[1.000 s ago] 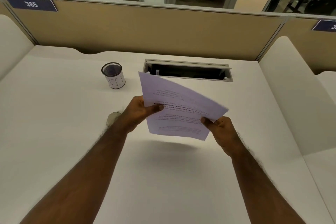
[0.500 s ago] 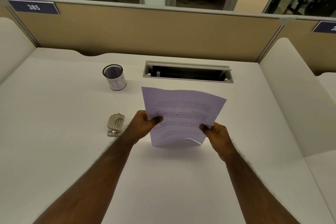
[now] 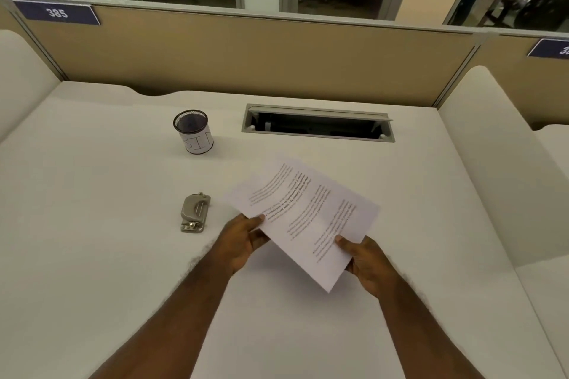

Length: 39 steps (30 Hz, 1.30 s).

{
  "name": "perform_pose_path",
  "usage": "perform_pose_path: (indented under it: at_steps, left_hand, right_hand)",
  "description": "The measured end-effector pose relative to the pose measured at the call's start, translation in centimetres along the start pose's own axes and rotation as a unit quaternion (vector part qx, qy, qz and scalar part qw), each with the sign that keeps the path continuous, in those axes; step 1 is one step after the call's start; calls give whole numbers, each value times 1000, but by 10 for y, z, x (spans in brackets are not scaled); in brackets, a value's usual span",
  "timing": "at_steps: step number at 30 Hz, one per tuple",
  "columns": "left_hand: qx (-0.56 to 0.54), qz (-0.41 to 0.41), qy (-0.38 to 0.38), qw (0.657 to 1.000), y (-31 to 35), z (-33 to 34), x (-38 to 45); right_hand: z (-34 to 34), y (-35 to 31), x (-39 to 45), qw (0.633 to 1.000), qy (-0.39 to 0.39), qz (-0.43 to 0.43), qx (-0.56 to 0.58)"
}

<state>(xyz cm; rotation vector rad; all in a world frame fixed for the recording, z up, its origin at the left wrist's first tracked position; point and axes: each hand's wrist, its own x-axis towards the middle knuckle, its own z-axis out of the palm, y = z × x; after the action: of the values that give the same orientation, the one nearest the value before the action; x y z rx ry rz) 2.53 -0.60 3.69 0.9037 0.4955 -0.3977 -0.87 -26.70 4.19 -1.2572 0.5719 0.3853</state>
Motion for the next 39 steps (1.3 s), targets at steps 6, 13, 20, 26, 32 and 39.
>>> perform_pose_path:
  at_steps: [6,13,20,26,32,39]
  left_hand:
    - [92,39,-10,995,67,-28,5]
    - [361,100,-98,922,107,-11,-4]
    - [440,163,-70,880,76,-21,-3]
    - [454,189,-30,870,55,-32,-4]
    - [451,197,-37,870,47,-27,-5]
    - [271,102,-3,957,34,-24,-6]
  right_hand:
    - [-20,-38,-7,993,-5,-82,-89]
    - [-13,-69,-12,970,-13,-196,-145]
    - [-15,-46,-1,971,5,-185,-154]
    - [-15,-34,5,965,25,-175,-195]
    - [-16,-31,10,963,28,-180,-201]
    - [-9,-37,12,968,152,-100,-171]
